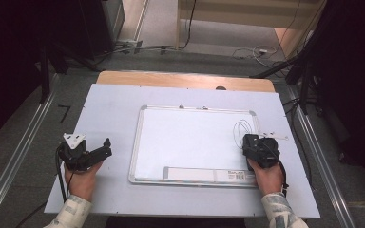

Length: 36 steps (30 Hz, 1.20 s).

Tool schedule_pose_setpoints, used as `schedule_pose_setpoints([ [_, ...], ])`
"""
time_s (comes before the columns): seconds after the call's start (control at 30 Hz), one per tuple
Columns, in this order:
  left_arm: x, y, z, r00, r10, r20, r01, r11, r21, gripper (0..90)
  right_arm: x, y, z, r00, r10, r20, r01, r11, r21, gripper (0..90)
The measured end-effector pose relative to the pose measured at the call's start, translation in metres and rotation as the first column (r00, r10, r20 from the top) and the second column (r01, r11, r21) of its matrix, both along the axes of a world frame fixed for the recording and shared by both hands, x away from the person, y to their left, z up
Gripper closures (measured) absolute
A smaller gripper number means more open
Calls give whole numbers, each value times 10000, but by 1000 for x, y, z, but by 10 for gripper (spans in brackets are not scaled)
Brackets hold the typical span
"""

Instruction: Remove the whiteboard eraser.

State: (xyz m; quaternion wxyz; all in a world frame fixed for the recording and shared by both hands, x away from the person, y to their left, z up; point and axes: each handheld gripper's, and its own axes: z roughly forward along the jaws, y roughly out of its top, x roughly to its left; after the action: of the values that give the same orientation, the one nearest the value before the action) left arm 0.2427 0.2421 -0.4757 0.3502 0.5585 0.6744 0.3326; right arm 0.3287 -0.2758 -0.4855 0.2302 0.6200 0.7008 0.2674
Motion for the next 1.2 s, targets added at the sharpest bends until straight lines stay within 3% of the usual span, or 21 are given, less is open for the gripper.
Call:
schedule_pose_setpoints([
  [0.7, 0, 2, 0, 10000, 74, 35, -74, 9999, -99, 30, -1, 0, 2, 9997, -240, -50, 239, 9997, -93, 376],
  [0.8, 0, 2, 0, 10000, 87, 41, -87, 9999, -111, 29, -1, 0, 4, 9998, -211, 25, 211, 9996, -192, 376],
  [0.87, 0, 2, 0, 10000, 86, 49, -85, 9999, -108, 30, -4, 0, 13, 9984, -193, 537, 201, 9997, -139, 376],
  [0.93, 0, 2, 0, 10000, 81, 43, -80, 9999, -131, 29, -4, 1, 18, 9976, -170, 670, 175, 9998, -74, 376],
  [1.2, 1, 1, 1, 10000, 43, 12, -43, 9999, -92, 30, 10, 8, 21, 9962, 30, 869, -10, 9997, -229, 376],
])
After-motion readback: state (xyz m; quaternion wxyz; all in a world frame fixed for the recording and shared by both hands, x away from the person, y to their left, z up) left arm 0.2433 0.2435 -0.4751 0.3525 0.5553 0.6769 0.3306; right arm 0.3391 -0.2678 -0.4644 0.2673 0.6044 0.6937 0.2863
